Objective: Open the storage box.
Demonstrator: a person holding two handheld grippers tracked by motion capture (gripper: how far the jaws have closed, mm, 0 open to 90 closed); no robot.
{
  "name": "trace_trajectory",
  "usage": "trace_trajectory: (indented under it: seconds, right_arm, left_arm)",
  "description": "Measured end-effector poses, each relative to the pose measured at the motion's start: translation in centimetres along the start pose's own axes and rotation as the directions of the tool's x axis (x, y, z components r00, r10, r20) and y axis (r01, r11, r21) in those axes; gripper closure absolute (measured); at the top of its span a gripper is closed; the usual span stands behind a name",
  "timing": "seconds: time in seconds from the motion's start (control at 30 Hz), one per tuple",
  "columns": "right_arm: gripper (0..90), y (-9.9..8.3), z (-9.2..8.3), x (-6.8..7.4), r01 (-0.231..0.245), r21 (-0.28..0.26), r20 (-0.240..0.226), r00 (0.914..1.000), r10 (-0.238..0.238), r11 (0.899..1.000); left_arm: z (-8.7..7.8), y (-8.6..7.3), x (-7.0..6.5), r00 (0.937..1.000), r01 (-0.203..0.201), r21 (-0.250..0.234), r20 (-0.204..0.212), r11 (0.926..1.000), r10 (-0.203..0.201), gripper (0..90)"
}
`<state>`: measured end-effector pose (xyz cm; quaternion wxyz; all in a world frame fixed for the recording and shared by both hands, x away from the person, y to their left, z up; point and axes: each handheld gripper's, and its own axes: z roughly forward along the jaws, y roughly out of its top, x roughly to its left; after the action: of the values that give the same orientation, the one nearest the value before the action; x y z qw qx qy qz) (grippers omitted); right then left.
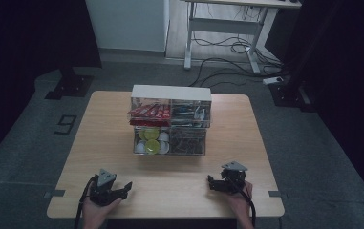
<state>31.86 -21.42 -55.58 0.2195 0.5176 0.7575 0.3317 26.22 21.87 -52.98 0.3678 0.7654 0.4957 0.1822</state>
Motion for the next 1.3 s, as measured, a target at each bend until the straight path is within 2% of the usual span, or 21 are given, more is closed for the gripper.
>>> trace_trajectory:
  seconds: [0.37, 0.53, 0.7, 0.97, 1.3]
  right_arm:
    - [26.4, -0.6, -0.9, 0.0, -0.036, -0.037, 0.027, 0.999, 0.037, 0.999]
    - [34.5, -0.6, -1.1, -0.3, -0.074, -0.054, -0.003, 0.9972, 0.074, 0.996]
    - [45.2, -0.5, -2.0, -0.7, -0.084, -0.094, -0.037, 0.996, 0.081, 0.992]
    - [61.5, -0.1, -3.7, -1.3, -0.1, -0.183, -0.072, 0.9935, 0.088, 0.978]
    - [82.8, 0.9, -5.7, -0.7, -0.093, -0.272, -0.117, 0.9912, 0.063, 0.958]
  left_arm:
    - [-0.2, 0.0, 0.0, 0.9999, 0.011, 0.004, 0.008, 0.9999, -0.011, 27.2]
    - [-0.4, 0.0, -0.1, 0.9995, 0.025, -0.002, 0.018, 0.9997, -0.025, 27.2]
    - [-0.5, 0.1, -0.1, 0.9996, 0.024, -0.006, 0.018, 0.9997, -0.024, 27.3]
    - [-0.4, 0.1, -0.1, 0.9996, 0.023, 0.002, 0.018, 0.9997, -0.023, 27.3]
    - [-0.4, 0.3, -0.5, 0.9998, 0.012, -0.001, 0.018, 0.9999, -0.012, 27.3]
